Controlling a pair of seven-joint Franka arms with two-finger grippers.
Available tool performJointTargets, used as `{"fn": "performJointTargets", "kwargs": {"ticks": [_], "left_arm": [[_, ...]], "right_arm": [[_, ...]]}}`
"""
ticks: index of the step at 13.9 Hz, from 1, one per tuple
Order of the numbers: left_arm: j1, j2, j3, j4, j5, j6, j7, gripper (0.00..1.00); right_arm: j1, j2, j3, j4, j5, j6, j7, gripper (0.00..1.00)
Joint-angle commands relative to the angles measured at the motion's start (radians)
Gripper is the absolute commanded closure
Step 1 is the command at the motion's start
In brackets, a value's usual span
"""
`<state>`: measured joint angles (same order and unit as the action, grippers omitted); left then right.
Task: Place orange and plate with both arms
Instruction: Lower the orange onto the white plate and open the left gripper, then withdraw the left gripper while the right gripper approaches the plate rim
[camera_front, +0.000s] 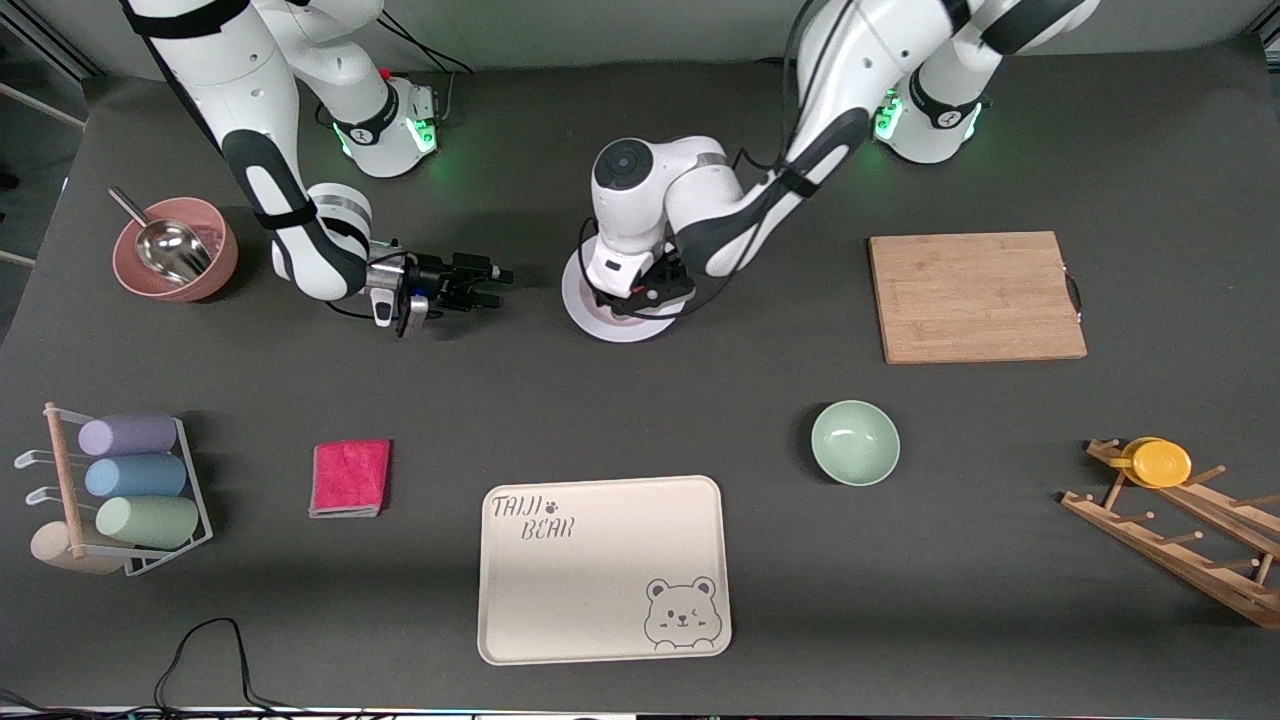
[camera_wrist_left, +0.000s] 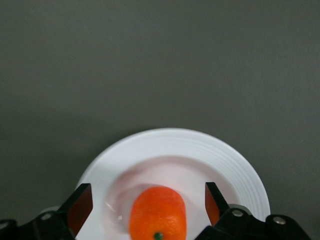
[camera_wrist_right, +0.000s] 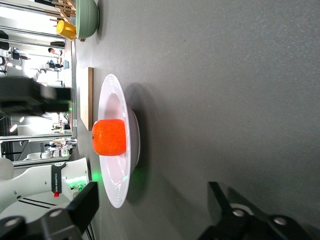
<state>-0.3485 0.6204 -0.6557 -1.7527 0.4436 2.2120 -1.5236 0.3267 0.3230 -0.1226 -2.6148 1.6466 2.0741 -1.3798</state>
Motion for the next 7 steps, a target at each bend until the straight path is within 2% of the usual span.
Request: {"fn": "performJointTargets", "kwargs": {"ticks": [1,3,5,7], "left_arm": [[0.207,-0.111,-0.128,-0.021,-0.086,-0.127,0.162,0.00],[0.374,-0.186,-0.214,-0.017,-0.135,-0.204,0.288,0.00],[0.532,-0.264,-0.271,0.002,-0.173,-0.283,0.440,0.00],[0.638,-0.318,-0.269,0.041,-0.178,-0.351,0.590,0.00]], "right_arm": [[0.008,0.013,-0.003,0.012,0.030,-0.012,-0.033,0.57],[0.008,0.013,-0.002,0.012,0.030,-0.012,-0.033,0.65],[0.008,0.014,-0.002,0.013,0.030,-0.012,-0.036,0.65],[0.008,0.028,-0.002,0.016,0.030,-0.014,-0.065,0.65]]}}
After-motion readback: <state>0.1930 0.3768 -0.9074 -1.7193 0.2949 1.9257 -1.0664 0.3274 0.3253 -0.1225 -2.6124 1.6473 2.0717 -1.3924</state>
